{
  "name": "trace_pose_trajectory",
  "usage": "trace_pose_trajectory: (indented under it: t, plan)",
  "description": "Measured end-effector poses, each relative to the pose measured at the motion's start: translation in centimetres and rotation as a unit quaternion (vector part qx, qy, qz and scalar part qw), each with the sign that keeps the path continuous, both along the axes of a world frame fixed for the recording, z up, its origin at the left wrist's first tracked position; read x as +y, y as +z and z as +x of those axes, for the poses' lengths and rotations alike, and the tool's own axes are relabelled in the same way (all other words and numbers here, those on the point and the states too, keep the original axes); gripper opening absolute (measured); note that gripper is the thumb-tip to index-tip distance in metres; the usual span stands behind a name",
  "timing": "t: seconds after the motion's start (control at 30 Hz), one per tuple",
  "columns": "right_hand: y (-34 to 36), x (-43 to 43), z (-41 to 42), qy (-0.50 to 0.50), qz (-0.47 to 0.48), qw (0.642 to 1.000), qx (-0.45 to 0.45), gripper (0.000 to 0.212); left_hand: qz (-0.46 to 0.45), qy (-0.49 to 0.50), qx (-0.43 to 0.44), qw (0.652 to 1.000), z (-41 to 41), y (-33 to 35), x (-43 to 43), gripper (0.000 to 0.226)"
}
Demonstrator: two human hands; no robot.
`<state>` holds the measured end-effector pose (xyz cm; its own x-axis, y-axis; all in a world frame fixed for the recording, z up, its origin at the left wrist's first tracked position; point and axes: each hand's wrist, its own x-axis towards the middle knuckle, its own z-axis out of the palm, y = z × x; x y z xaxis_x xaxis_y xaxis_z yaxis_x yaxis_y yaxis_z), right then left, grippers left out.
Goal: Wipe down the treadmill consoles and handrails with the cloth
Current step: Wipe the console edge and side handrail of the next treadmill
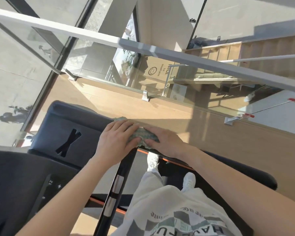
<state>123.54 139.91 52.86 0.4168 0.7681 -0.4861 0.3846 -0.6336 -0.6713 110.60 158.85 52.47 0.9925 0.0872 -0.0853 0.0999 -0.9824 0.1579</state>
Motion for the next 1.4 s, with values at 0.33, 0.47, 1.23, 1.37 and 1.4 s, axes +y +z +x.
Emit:
trace_pose_trajectory:
  t: [0.33,0.47,1.23,1.37,1.4]
  plan:
    - [-0.9,10.7,1.4,0.046,0.024,0.994,0.099,0.047,0.023,0.107,0.053,0.993,-0.3,1.4,8.7,0.049]
    - [-1.9,14.2,1.4,0.065,0.019,0.992,0.107,0.054,0.016,0.15,0.084,0.985,-0.1,1.9,11.5,0.048]
    - [-3.5,11.0,4.3,0.021,0.033,0.967,0.253,0.037,-0.092,0.11,0.409,0.901,6.5,2.6,14.8,0.045]
    - [-2.4,5.3,6.0,0.05,0.02,0.964,0.259,0.038,-0.166,0.066,0.439,0.881,8.0,2.1,11.6,0.051]
    - [-2.7,3.8,6.3,0.047,0.018,0.965,0.258,0.039,-0.187,0.058,0.445,0.874,8.5,2.1,10.6,0.053]
